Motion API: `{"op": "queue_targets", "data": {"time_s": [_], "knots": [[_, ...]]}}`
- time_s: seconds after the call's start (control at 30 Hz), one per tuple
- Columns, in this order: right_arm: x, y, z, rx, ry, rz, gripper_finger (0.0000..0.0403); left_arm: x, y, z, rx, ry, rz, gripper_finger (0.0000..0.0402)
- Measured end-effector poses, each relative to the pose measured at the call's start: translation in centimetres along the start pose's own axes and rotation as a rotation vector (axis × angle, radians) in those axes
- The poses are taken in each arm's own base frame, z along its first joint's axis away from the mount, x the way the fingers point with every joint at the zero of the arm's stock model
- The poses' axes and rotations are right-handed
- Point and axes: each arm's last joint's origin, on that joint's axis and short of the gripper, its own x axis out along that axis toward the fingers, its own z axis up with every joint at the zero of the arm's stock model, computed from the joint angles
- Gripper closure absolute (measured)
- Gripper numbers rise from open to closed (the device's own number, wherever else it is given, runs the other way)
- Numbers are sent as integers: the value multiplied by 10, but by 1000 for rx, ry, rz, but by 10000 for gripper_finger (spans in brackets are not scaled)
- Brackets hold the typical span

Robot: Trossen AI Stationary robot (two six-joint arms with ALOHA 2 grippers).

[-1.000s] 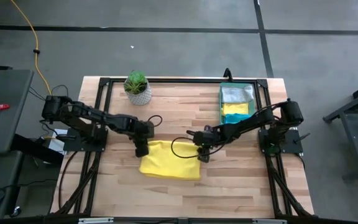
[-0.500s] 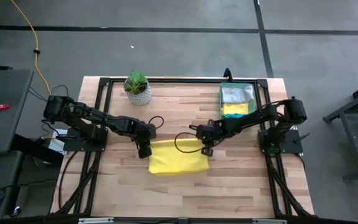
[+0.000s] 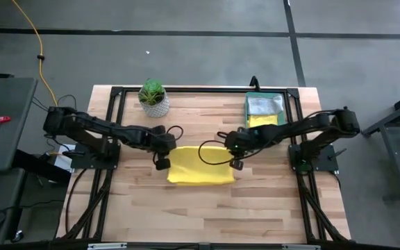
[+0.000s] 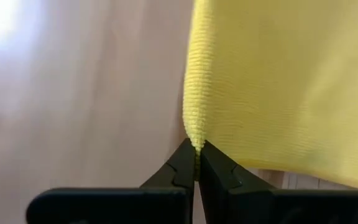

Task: Fold microfiber towels
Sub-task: Fold the yellow microfiber cloth

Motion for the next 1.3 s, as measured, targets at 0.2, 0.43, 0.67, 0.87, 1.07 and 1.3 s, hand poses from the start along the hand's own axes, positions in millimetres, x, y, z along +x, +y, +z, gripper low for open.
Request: {"op": "queue_targets", "data": {"time_s": [0.2, 0.43, 0.67, 0.87, 1.07, 1.3], "knots": [[-15, 15, -6, 39, -11, 31, 402, -34, -9, 2, 64, -113, -4, 401], [-20, 39, -14, 54, -23, 55, 402, -54, -29, -7, 92, -151, -63, 401], [-23, 55, -20, 87, -26, 77, 403, -48, -58, -15, 150, -122, -104, 402], [-22, 65, -24, 117, -25, 85, 403, -35, -74, -19, 144, -92, -90, 401], [-4, 75, -32, 149, 38, 63, 403, -25, -80, -19, 136, -79, -81, 401], [0, 89, -35, 154, 34, 118, 403, -24, -80, -19, 137, -80, -73, 401]]}}
